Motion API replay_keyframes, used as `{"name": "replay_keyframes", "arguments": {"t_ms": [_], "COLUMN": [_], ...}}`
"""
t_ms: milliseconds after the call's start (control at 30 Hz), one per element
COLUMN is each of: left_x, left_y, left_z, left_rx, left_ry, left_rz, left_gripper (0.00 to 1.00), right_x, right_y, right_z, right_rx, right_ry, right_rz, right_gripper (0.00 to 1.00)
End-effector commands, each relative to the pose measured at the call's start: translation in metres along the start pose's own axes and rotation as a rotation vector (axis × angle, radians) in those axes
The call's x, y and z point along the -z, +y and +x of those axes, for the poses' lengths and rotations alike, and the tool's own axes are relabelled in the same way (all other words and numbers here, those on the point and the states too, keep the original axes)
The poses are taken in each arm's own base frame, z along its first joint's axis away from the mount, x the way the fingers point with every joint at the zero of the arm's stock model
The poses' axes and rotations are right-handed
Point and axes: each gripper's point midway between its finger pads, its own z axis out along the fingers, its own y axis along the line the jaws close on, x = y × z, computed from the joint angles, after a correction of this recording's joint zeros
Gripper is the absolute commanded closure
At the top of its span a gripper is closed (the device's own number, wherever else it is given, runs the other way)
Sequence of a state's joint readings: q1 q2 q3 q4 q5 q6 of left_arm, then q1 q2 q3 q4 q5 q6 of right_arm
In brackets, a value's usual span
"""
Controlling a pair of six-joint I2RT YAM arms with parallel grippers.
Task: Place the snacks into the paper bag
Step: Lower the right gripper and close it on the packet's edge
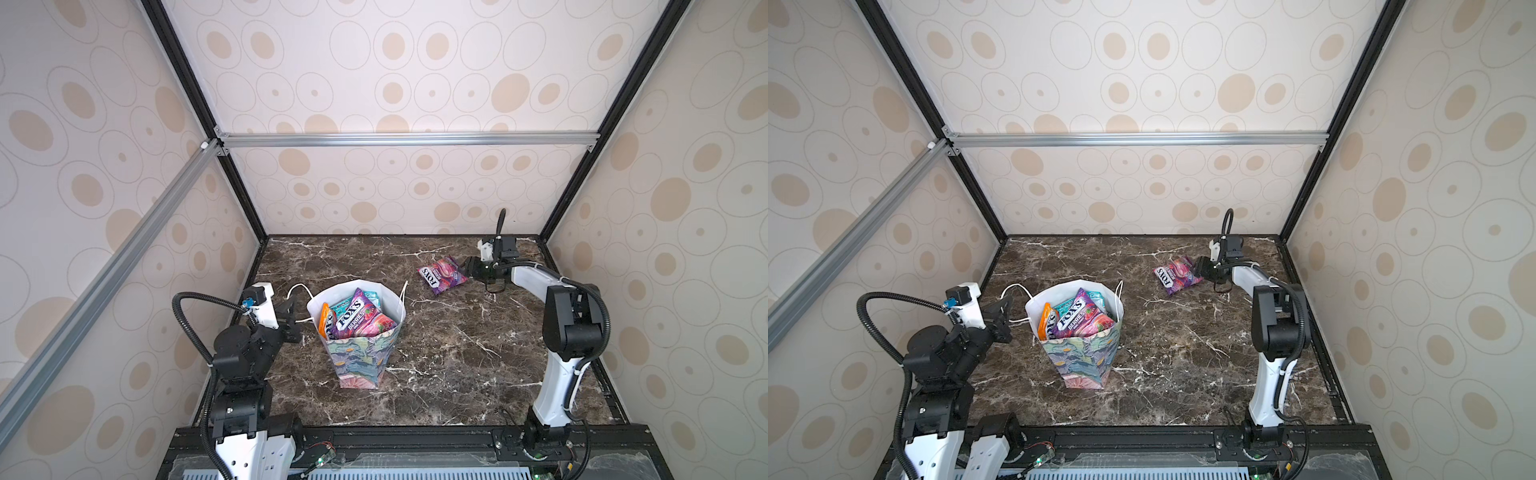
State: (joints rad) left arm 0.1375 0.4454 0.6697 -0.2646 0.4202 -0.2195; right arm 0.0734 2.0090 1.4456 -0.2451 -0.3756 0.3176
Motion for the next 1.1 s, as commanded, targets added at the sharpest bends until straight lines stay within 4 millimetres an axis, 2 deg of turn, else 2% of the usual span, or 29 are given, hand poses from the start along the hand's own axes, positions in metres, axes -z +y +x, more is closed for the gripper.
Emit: {"name": "replay_keyframes", "arguments": {"t_ms": [0,200,400,633,867,1067], "left_x": [0.001,0.001,0.001,0.002,0.002,0.002], "left_y": [-0.002,-0.002,-0.002,-0.003,-0.003,-0.002], "left_z": [-0.004,-0.004,-0.004,-0.004,-0.004,-0.004], "left_rx": [-0.022,-0.023,-0.022,-0.024,-0.024,-0.023], "left_ry": [-0.008,-0.009,-0.007,-0.010,-0.011,-0.011], "left_rz": [0.010,0.010,0.009,0.011,0.011,0.008], "left_gripper": [1.00,1.00,1.00,1.00,1.00,1.00], "right_x": [-0.008,-0.024,-0.025,-0.030,-0.033,-0.038], "right_y": [-0.009,-0.007,-0.006,-0.012,-0.012,-0.024], "right_z": [0.013,0.012,0.006,0.014,0.013,0.015], "right_rx": [0.061,0.048,0.028,-0.002,-0.028,-0.081], "right_ry": [0.077,0.093,0.091,0.112,0.117,0.132], "right_rz": [0.023,-0.038,-0.092,-0.109,-0.130,-0.108], "right_gripper": [0.37,0.37,0.36,0.38,0.38,0.45]}}
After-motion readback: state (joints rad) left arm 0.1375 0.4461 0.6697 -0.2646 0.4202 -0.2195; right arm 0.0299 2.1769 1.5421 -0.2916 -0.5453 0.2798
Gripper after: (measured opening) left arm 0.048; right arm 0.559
